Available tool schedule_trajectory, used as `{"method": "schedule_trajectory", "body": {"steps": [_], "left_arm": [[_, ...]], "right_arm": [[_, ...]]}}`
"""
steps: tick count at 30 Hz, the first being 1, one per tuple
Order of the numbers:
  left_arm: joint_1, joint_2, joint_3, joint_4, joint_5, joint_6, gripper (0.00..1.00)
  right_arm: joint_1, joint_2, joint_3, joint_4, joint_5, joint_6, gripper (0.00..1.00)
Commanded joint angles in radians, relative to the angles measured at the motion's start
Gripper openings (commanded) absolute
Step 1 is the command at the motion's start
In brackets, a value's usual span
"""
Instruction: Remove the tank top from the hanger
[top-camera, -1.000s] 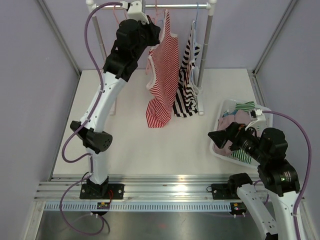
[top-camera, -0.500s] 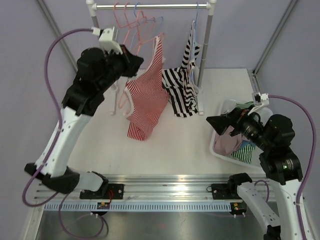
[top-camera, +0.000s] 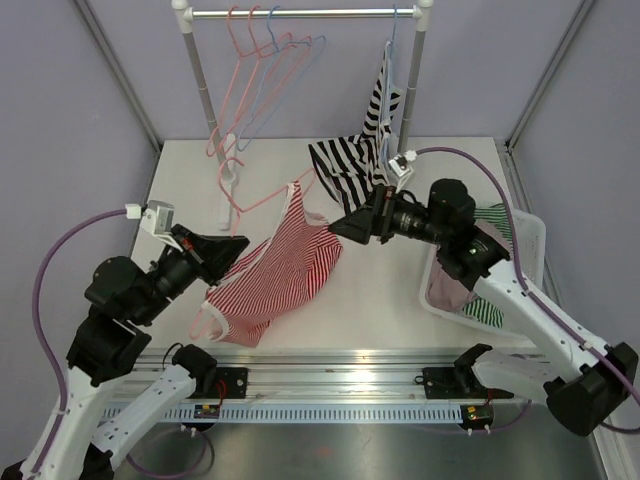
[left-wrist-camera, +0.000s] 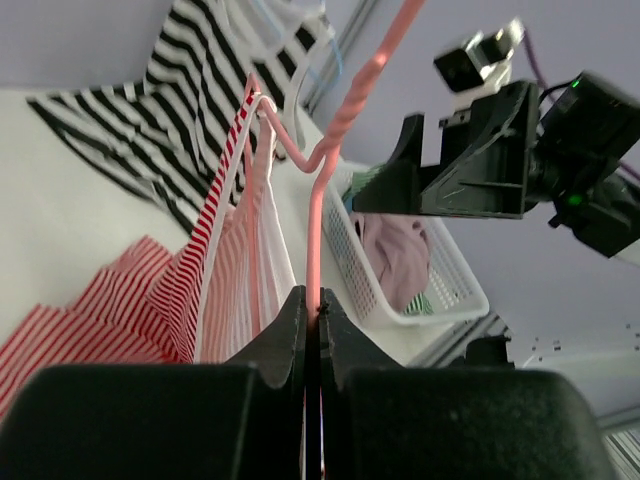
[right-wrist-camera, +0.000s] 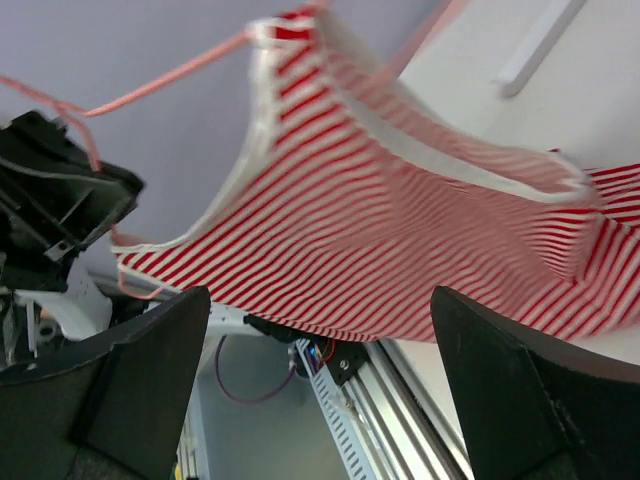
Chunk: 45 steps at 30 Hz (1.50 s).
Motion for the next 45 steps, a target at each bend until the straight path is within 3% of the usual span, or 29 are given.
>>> {"method": "schedule_trajectory", "body": {"steps": [1, 8, 13, 18, 22, 26, 27, 29, 33, 37, 39, 45], "left_arm": [[-0.003, -0.049, -0.099, 0.041, 0.047, -0.074, 0.00], [-0.003, -0.103, -0.136, -0.013, 0.009, -0.078, 0.00], [-0.003, -0.089, -0.147, -0.012, 0.026, -0.070, 0.00], [-0.004, -0.081, -0.162, 0.005, 0.049, -0.078, 0.00], [-0.004, -0.080, -0.165, 0.004, 0.047, -0.076, 0.00], [-0.003, -0.083, -0.161, -0.013, 0.047, -0.070, 0.00], [-0.003, -0.084, -0.158, -0.018, 0.046, -0.070, 0.00], [-0.003, -0.088, -0.153, -0.024, 0.043, -0.067, 0.00], [-0.003, -0.085, -0.139, -0.045, 0.033, -0.052, 0.00], [-0.004, -0.080, -0.116, -0.097, 0.006, -0.019, 0.00], [-0.003, -0.074, -0.102, -0.117, 0.010, -0.004, 0.00], [-0.004, -0.071, -0.095, -0.116, 0.048, 0.004, 0.00]], "right_arm": [[0.140, 0.054, 0.090, 0.075, 0.219, -0.091, 1.00], [0.280, 0.214, 0.175, 0.022, 0.399, -0.200, 0.95], [0.292, 0.296, 0.213, 0.026, 0.418, -0.240, 0.87], [0.292, 0.355, 0.253, 0.043, 0.399, -0.275, 0.86], [0.292, 0.387, 0.271, 0.075, 0.436, -0.298, 0.77], [0.292, 0.413, 0.271, 0.070, 0.455, -0.315, 0.62], [0.294, 0.413, 0.268, 0.074, 0.452, -0.318, 0.52], [0.292, 0.421, 0.267, 0.080, 0.453, -0.320, 0.43], [0.292, 0.425, 0.276, 0.064, 0.487, -0.343, 0.00], [0.291, 0.404, 0.265, 0.009, 0.585, -0.396, 0.00], [0.272, 0.398, 0.271, -0.047, 0.709, -0.427, 0.00], [0.134, 0.431, 0.297, -0.169, 0.726, -0.404, 0.00]]}}
